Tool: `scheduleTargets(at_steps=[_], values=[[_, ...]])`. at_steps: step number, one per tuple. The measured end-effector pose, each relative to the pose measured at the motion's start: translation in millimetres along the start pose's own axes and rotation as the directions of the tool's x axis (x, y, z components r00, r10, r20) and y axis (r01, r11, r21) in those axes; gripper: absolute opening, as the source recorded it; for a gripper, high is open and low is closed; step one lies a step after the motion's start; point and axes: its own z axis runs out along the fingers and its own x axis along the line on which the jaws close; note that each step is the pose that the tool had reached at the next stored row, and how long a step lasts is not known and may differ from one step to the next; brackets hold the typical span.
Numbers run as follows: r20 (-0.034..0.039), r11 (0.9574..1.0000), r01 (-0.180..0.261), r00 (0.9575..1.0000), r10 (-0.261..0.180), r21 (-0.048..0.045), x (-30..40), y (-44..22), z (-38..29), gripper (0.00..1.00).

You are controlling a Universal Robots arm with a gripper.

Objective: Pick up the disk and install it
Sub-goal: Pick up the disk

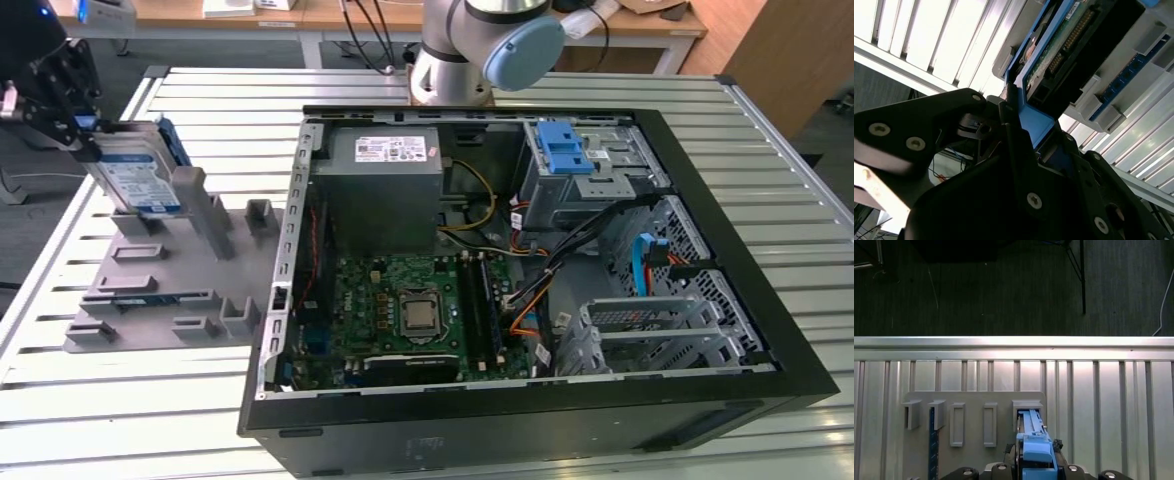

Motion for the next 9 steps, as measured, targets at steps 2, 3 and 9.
scheduleTargets(at_steps=[2, 3, 9], values=[[0.0001, 1.0, 0.0, 1.0, 0.0, 0.0001, 0.0, 0.0, -0.8, 0.36], [0.0001, 1.0, 0.0, 1.0, 0.0, 0.0001, 0.0, 0.0, -1.2, 0.36], [0.0001, 1.0, 0.0, 1.0, 0.0, 0.0001, -0.1, 0.1, -4.0, 0.36]])
